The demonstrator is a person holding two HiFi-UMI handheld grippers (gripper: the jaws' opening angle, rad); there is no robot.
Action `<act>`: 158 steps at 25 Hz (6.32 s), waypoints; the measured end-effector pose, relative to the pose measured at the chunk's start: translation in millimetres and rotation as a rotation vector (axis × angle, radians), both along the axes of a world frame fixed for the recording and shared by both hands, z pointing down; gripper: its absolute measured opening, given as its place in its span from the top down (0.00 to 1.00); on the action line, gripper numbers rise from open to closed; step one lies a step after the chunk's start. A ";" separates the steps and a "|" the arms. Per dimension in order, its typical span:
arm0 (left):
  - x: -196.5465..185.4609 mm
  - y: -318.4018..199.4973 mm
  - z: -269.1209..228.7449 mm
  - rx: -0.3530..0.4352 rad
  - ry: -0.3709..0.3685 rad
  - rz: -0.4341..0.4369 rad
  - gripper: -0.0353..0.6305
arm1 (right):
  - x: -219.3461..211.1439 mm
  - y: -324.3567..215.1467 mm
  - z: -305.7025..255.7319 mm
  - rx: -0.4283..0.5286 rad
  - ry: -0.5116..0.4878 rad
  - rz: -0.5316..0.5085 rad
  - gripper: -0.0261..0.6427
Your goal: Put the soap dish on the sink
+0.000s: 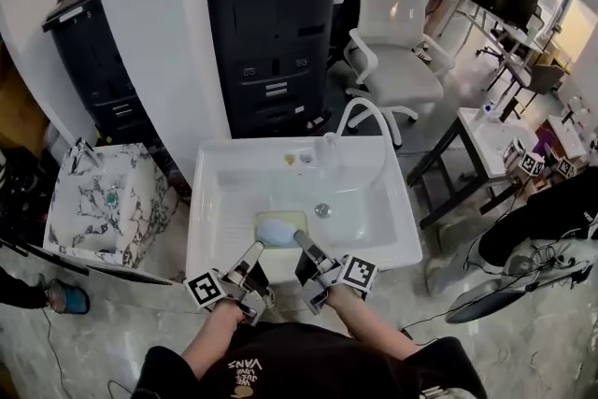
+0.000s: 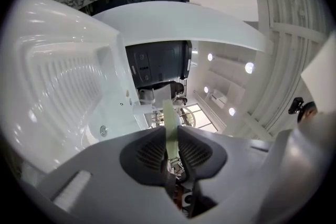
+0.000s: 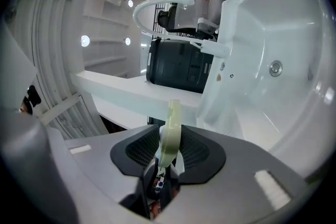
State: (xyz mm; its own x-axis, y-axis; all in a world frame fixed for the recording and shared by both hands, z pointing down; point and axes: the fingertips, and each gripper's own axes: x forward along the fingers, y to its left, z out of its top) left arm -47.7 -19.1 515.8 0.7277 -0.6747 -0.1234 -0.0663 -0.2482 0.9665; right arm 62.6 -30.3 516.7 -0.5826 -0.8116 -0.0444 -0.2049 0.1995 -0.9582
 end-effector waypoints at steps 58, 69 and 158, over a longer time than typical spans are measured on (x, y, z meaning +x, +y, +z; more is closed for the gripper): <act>-10.0 -258.1 152.1 -0.247 -0.053 -0.215 0.77 | -20.4 -257.5 142.7 -0.210 0.079 -0.061 0.77; -7.3 -267.5 155.3 -0.291 -0.043 -0.293 0.77 | -4.7 -241.8 144.6 -0.199 0.197 -0.098 0.75; -2.2 -258.2 151.1 0.016 -0.761 -0.006 0.67 | -8.8 -241.7 139.8 -0.176 0.335 -0.031 0.96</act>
State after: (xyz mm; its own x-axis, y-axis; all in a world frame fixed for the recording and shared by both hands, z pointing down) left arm -49.9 -277.3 666.9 0.6127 -0.6810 0.4011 -0.7141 -0.2594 0.6503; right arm 53.8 -272.0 656.6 -0.5657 -0.7715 0.2911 -0.5088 0.0488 -0.8595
